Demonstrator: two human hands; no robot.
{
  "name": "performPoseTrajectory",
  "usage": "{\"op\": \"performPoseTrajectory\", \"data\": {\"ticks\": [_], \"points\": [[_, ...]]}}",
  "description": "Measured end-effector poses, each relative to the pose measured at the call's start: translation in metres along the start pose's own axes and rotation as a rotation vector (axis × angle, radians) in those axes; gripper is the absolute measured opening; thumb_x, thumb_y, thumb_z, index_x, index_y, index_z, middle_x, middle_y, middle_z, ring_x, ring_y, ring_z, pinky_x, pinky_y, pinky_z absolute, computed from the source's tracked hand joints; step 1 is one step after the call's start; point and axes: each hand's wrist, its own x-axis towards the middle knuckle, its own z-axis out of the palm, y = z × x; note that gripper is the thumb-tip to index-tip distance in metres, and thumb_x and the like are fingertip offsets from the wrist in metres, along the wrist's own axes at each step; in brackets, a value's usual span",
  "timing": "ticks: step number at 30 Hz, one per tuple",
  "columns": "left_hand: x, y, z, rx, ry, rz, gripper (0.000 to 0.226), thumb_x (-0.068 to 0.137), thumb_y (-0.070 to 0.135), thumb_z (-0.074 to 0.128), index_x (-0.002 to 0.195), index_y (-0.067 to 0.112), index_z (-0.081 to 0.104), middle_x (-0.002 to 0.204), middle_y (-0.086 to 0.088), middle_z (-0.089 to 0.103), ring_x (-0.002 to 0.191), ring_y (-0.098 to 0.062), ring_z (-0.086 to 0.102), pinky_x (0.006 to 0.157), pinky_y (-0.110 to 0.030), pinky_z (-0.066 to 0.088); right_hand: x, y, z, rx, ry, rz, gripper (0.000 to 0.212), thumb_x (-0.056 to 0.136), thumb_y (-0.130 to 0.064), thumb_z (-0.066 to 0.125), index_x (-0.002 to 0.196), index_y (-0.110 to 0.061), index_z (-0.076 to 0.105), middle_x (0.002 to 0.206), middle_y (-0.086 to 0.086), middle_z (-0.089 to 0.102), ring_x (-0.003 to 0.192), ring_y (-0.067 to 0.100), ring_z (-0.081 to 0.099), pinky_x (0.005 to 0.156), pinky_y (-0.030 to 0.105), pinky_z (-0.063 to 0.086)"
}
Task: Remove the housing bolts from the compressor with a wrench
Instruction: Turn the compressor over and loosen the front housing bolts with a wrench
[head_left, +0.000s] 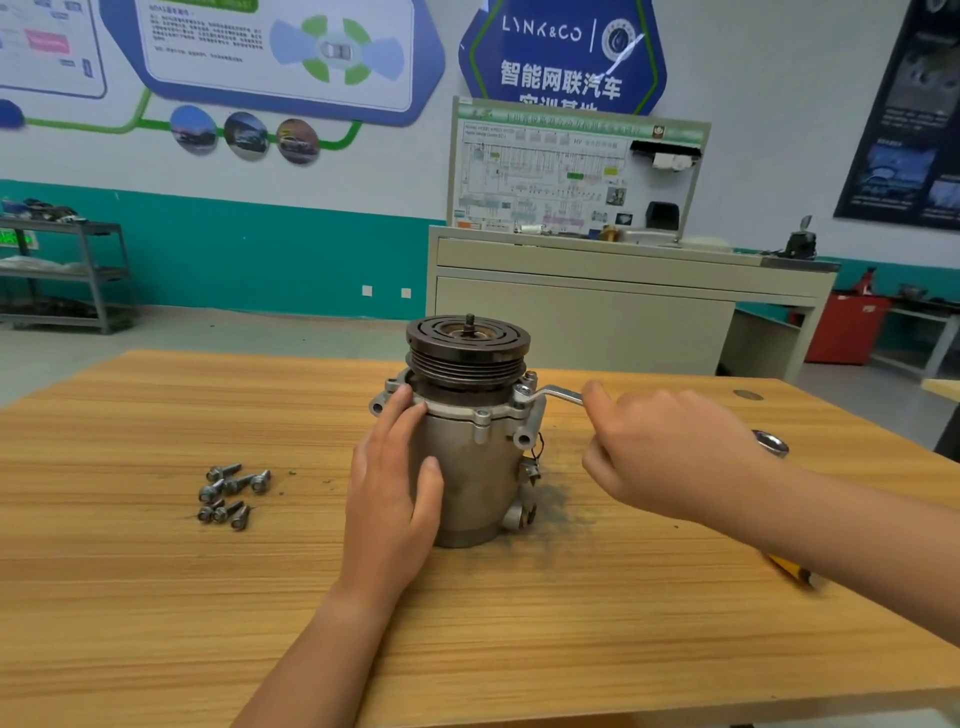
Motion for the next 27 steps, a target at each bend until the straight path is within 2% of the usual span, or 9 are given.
{"op": "performPoseTrajectory", "data": {"ticks": [2,6,8,10,12,16,18,22,27], "points": [[0.001,0.000,0.000,0.003,-0.002,0.000,0.047,0.087,0.032,0.035,0.134,0.030,0.033,0.145,0.025,0.021,0.133,0.013,0.014,0.106,-0.005,0.010,0.000,0.002,0.006,0.009,0.054,0.007,0.038,0.093,-0.036,0.024,0.121,-0.012,0.034,0.059,-0.005,0.028,0.053,0.018,0.040,0.041,0.025,0.024],[0.000,0.000,0.001,0.001,0.004,0.007,0.047,0.088,0.030,0.035,0.134,0.029,0.034,0.146,0.023,0.022,0.133,0.014,0.013,0.106,-0.004,0.010,0.003,0.008,0.021,0.072,0.147,0.035,0.042,0.091,-0.037,0.011,0.107,-0.016,0.044,0.066,-0.005,0.044,0.053,0.018,0.047,0.044,0.025,0.030],[0.001,0.000,0.001,0.004,0.002,0.010,0.046,0.088,0.030,0.036,0.134,0.029,0.034,0.146,0.023,0.022,0.133,0.014,0.013,0.106,-0.005,0.010,0.008,0.011,0.030,0.147,0.168,0.041,0.043,0.090,-0.034,0.014,0.101,-0.013,0.050,0.064,-0.003,0.049,0.050,0.020,0.048,0.044,0.026,0.035],[0.000,-0.001,0.000,0.011,0.003,0.013,0.047,0.088,0.030,0.036,0.134,0.028,0.035,0.147,0.022,0.023,0.133,0.013,0.014,0.106,-0.004,0.010,0.008,0.004,0.044,0.259,0.163,0.064,0.038,0.093,-0.029,0.021,0.105,-0.010,0.051,0.069,0.001,0.056,0.052,0.023,0.052,0.046,0.030,0.040],[0.001,-0.001,0.000,0.011,0.001,0.012,0.047,0.088,0.030,0.036,0.134,0.028,0.036,0.147,0.020,0.025,0.134,0.012,0.015,0.106,-0.005,0.011,0.007,-0.005,0.057,0.368,0.109,0.107,0.032,0.097,-0.025,0.026,0.117,-0.011,0.045,0.081,0.003,0.061,0.065,0.026,0.058,0.053,0.032,0.040],[0.002,-0.004,0.002,0.017,0.039,0.021,0.046,0.088,0.026,0.038,0.133,0.020,0.043,0.146,0.015,0.031,0.134,0.001,0.025,0.106,-0.006,0.014,0.020,0.002,0.063,0.429,0.125,0.153,0.029,0.097,-0.023,0.031,0.116,-0.010,0.048,0.079,0.003,0.059,0.067,0.029,0.057,0.056,0.036,0.042],[0.003,-0.004,0.004,0.016,0.054,0.016,0.045,0.087,0.025,0.039,0.131,0.021,0.043,0.144,0.015,0.032,0.131,-0.006,0.029,0.105,-0.006,0.015,0.019,0.007,0.060,0.455,0.128,0.156,0.028,0.096,-0.024,0.032,0.112,-0.011,0.050,0.074,0.001,0.055,0.065,0.028,0.055,0.054,0.033,0.038],[0.005,-0.003,0.005,0.024,0.071,0.010,0.044,0.087,0.025,0.040,0.131,0.020,0.042,0.143,0.014,0.033,0.129,-0.006,0.029,0.103,-0.004,0.015,0.010,0.009,0.046,0.497,0.144,0.166,0.030,0.091,-0.028,0.030,0.104,-0.012,0.052,0.066,0.001,0.054,0.061,0.028,0.053,0.050,0.032,0.034],[0.003,-0.002,0.003,0.032,0.054,0.013,0.045,0.087,0.024,0.040,0.132,0.019,0.042,0.144,0.012,0.031,0.130,-0.004,0.027,0.103,-0.003,0.013,0.009,0.005,0.022,0.326,0.019,0.148,0.022,0.094,-0.029,0.029,0.105,-0.018,0.045,0.061,-0.004,0.040,0.062,0.023,0.048,0.049,0.029,0.029]]}}
